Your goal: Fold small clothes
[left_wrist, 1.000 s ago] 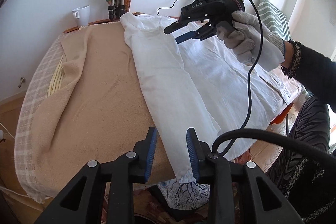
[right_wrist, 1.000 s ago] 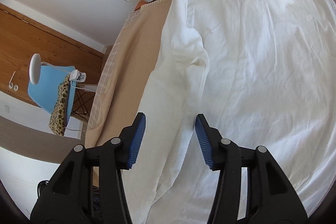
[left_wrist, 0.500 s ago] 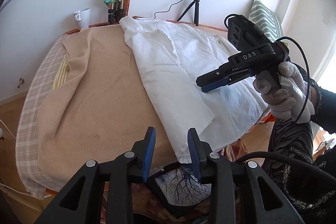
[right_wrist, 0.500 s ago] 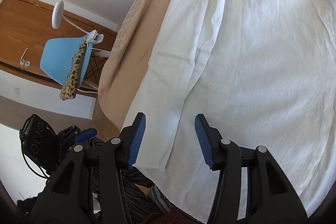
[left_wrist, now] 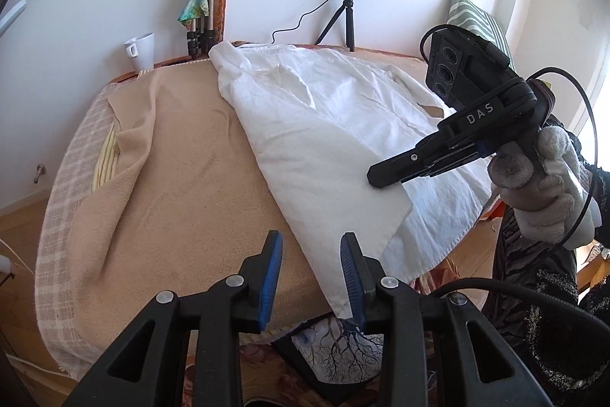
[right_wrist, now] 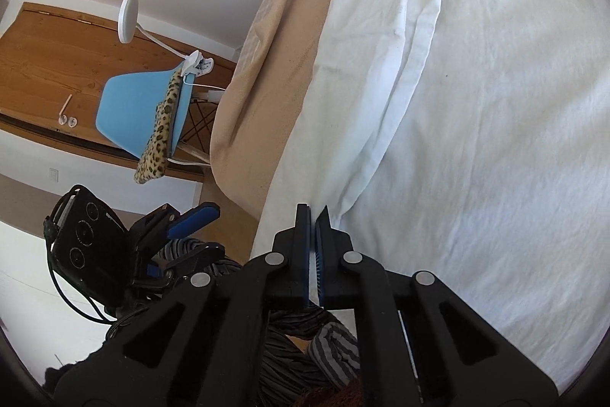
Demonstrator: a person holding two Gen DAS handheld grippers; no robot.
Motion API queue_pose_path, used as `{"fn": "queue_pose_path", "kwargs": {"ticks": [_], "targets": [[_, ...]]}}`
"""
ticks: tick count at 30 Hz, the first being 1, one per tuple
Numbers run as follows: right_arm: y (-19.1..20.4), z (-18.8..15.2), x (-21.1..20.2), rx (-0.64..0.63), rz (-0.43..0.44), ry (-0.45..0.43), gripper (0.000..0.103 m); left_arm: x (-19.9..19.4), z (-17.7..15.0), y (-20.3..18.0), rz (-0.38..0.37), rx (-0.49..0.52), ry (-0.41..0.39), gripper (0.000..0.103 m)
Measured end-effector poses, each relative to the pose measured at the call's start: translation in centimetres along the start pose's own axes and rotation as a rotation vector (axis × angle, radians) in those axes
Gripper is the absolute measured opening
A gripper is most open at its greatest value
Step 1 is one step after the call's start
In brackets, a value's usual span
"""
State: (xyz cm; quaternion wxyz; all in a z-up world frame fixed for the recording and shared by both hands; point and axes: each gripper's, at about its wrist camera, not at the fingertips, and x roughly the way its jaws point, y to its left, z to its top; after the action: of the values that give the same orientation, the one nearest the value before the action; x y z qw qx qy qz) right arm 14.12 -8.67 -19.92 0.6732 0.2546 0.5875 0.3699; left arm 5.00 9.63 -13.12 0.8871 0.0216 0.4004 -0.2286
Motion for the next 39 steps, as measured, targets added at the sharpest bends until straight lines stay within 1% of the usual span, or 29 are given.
{"fn": "queue_pose_path", "kwargs": {"ticks": [1, 2, 3, 4, 5, 6, 8, 9, 11, 13, 14, 15, 16, 19, 21, 22, 24, 25, 28, 32, 34, 37, 39], "targets": [[0.1, 0.0, -0.7, -0.006, -0.003, -0.018, 0.004, 0.2, 0.2, 0.0, 0.001, 0.009, -0.003, 0.033], [0.3, -0.1, -0.9, -0.027, -0.044, -0.029, 0.004, 0.4, 0.4, 0.0, 0.0, 0.012, -0.002, 0.033], [0.4, -0.2, -0.7, -0.055, -0.078, -0.02, 0.004, 0.7, 0.7, 0.0, 0.002, 0.016, 0.001, 0.033], [0.3, -0.4, 0.0, -0.067, -0.081, 0.008, 0.004, 1.1, 0.9, 0.0, 0.007, 0.022, 0.001, 0.033], [0.1, -0.7, 0.9, -0.063, -0.054, 0.048, 0.004, 1.4, 1.1, 0.1, 0.006, 0.026, 0.002, 0.033], [-0.1, -0.9, 1.8, -0.063, -0.056, 0.079, 0.004, 1.8, 1.4, 0.1, 0.003, 0.026, 0.004, 0.033], [0.0, -1.3, 2.9, -0.096, -0.145, 0.113, 0.007, 2.6, 2.0, 0.2, -0.002, 0.028, 0.006, 0.033], [0.1, -1.5, 2.8, -0.112, -0.166, 0.116, 0.007, 2.9, 2.3, 0.2, -0.003, 0.032, 0.004, 0.033], [0.3, -1.2, 1.3, -0.139, -0.179, 0.097, 0.007, 3.7, 3.0, 0.3, -0.008, 0.039, 0.001, 0.033], [0.6, -0.1, -0.9, -0.159, -0.191, 0.046, 0.008, 4.6, 3.7, 0.5, -0.008, 0.046, 0.0, 0.033], [0.7, 0.7, -2.0, -0.165, -0.197, 0.016, 0.01, 5.1, 4.0, 0.7, -0.012, 0.043, 0.002, 0.033], [0.8, 1.7, -3.1, -0.171, -0.204, -0.012, 0.014, 5.7, 4.3, 1.0, -0.015, 0.037, 0.007, 0.033], [0.9, 2.7, -4.1, -0.175, -0.211, -0.044, 0.015, 6.3, 4.7, 1.3, -0.015, 0.031, 0.011, 0.033], [1.2, 6.5, -6.3, -0.203, -0.243, -0.113, 0.017, 7.7, 5.5, 1.7, -0.022, 0.026, 0.022, 0.033], [1.6, 9.3, -6.7, -0.241, -0.276, -0.122, 0.018, 8.4, 5.8, 1.6, -0.032, 0.033, 0.026, 0.032], [2.1, 10.8, -6.4, -0.273, -0.297, -0.12, 0.021, 8.6, 5.9, 1.3, -0.036, 0.045, 0.03, 0.032], [2.7, 14.0, -6.2, -0.307, -0.356, -0.168, 0.048, 9.1, 5.7, 0.7, -0.049, 0.07, 0.047, 0.032], [3.3, 15.6, -5.8, -0.321, -0.367, -0.182, 0.051, 9.4, 5.5, 0.5, -0.056, 0.077, 0.058, 0.032], [3.3, 20.7, -5.6, -0.329, -0.36, -0.187, 0.052, 10.3, 4.9, 0.1, -0.064, 0.097, 0.086, 0.032], [2.3, 26.5, -3.5, -0.315, -0.348, -0.159, 0.053, 10.9, 4.5, 0.5, -0.092, 0.068, 0.108, 0.032], [1.4, 28.8, -2.3, -0.278, -0.336, -0.151, 0.053, 11.1, 4.5, 0.8, -0.105, 0.045, 0.11, 0.033], [0.0, 31.2, -0.1, -0.259, -0.327, -0.143, 0.053, 11.3, 4.5, 1.1, -0.121, 0.021, 0.113, 0.033], [-0.8, 32.7, 1.6, -0.246, -0.322, -0.124, 0.057, 11.6, 4.5, 0.9, -0.119, 0.028, 0.12, 0.033]]}}
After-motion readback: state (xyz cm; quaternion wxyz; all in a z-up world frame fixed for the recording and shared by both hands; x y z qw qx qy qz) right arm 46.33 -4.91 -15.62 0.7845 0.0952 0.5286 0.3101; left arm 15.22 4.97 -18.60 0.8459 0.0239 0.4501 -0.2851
